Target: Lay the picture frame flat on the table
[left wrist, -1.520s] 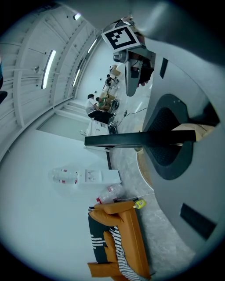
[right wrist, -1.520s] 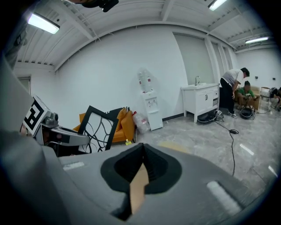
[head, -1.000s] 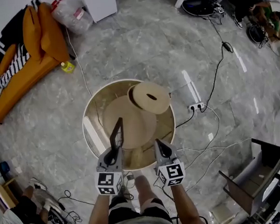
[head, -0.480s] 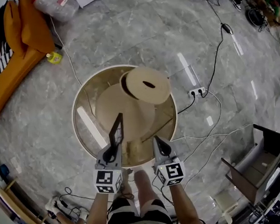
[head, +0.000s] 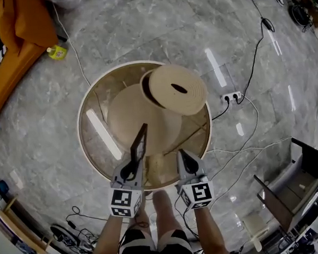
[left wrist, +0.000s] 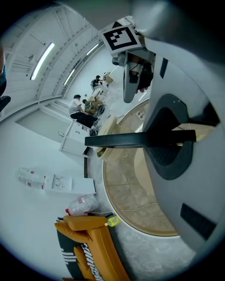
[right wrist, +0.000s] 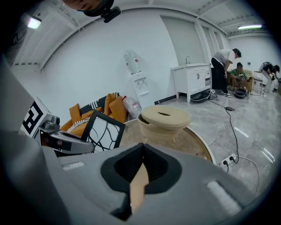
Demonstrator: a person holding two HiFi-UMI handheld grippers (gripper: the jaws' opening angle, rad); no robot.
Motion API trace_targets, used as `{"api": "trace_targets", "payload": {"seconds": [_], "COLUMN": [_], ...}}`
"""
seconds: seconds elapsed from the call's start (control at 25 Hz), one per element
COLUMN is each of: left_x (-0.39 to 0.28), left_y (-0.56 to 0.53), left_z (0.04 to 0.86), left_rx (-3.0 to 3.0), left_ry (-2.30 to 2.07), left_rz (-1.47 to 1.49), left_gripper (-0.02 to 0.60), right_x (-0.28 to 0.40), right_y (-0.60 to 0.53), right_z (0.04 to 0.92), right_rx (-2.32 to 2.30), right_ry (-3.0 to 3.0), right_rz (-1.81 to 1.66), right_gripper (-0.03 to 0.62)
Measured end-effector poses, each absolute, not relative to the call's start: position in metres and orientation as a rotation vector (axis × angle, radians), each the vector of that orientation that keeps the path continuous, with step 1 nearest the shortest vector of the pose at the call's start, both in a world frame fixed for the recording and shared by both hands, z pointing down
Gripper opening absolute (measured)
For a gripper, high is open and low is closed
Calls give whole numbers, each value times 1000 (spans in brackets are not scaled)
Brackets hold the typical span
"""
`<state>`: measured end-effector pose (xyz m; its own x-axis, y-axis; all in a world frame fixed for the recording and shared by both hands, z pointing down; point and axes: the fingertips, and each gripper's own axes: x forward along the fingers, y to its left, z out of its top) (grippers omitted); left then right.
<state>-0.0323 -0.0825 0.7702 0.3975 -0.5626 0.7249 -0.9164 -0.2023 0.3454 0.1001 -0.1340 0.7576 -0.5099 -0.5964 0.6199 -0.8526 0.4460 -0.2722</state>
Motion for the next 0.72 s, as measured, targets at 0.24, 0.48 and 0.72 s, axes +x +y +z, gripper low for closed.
{"api": "trace_targets", "payload": {"seconds": [0.24, 0.48, 0.72], "left_x": [-37, -41, -41], "left_y": [-83, -83, -84], "left_z": [802, 826, 838], "left_rx": [1869, 1831, 1814], "left_ry": [-1243, -1228, -1220], "left_rz": [593, 585, 553], "left_gripper": [54, 54, 55], "right_x": [97, 98, 93], "right_y": [-135, -132, -127], "right_z": [789, 813, 826], "right_rx": [1231, 1235, 1219], "right_ry": [-2236, -2203, -2189], "right_rz": [818, 843, 866], "right_gripper": [-2, -2, -2]}}
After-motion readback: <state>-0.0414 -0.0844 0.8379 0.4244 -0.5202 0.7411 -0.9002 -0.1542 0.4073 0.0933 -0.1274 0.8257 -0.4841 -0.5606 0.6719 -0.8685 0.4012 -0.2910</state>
